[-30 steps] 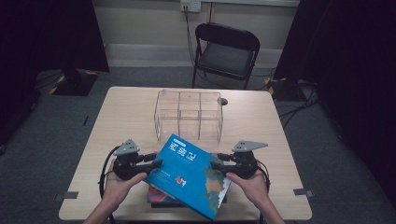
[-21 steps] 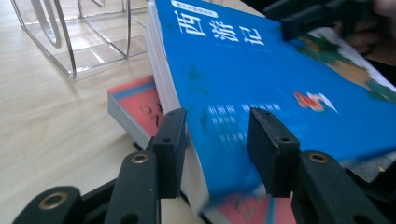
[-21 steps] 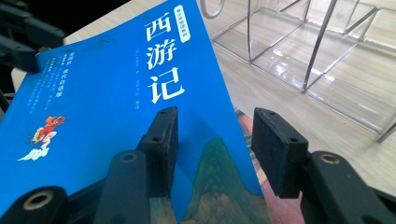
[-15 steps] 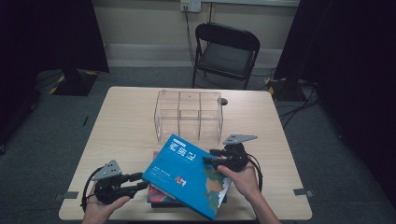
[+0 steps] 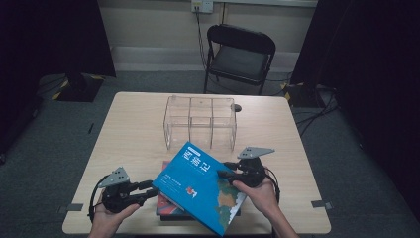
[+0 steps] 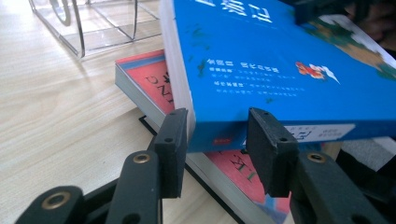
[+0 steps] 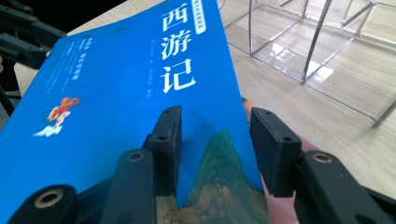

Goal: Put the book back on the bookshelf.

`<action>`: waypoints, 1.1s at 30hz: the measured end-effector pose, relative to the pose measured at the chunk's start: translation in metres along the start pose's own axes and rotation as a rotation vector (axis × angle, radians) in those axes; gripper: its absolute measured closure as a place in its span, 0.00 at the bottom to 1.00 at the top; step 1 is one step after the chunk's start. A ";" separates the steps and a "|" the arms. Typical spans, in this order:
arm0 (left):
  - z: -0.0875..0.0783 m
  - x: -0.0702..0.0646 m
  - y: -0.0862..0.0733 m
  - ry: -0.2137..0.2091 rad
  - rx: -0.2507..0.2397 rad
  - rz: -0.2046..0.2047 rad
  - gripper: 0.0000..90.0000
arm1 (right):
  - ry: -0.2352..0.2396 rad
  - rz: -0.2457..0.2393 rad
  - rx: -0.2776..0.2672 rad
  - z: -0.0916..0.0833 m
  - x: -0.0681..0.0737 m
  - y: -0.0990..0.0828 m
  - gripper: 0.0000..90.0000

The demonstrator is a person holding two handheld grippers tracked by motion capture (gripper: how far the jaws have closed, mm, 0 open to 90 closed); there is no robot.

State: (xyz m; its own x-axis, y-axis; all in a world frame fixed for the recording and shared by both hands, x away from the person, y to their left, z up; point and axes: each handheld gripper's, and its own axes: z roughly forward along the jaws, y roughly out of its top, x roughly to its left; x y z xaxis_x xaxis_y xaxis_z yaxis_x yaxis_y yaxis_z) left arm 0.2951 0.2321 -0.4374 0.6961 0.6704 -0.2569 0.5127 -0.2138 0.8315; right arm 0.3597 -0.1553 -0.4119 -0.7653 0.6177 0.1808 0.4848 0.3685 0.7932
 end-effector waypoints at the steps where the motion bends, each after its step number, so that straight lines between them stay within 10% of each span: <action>1: 0.001 0.001 0.001 0.004 -0.001 -0.001 0.66 | 0.000 0.002 0.002 -0.002 0.000 -0.001 0.62; 19: 0.026 0.020 0.022 0.013 -0.008 -0.070 0.74 | 0.036 0.069 -0.014 -0.020 0.005 -0.022 0.57; 33: 0.053 0.030 0.041 0.060 -0.020 -0.091 0.75 | -0.008 0.027 0.009 -0.030 0.025 -0.028 0.51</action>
State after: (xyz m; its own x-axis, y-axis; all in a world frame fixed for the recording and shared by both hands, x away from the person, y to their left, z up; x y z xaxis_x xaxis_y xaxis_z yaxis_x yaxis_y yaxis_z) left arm 0.3633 0.2059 -0.4373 0.6155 0.7277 -0.3026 0.5619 -0.1359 0.8160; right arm 0.3137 -0.1710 -0.4121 -0.7485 0.6332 0.1972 0.5089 0.3578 0.7829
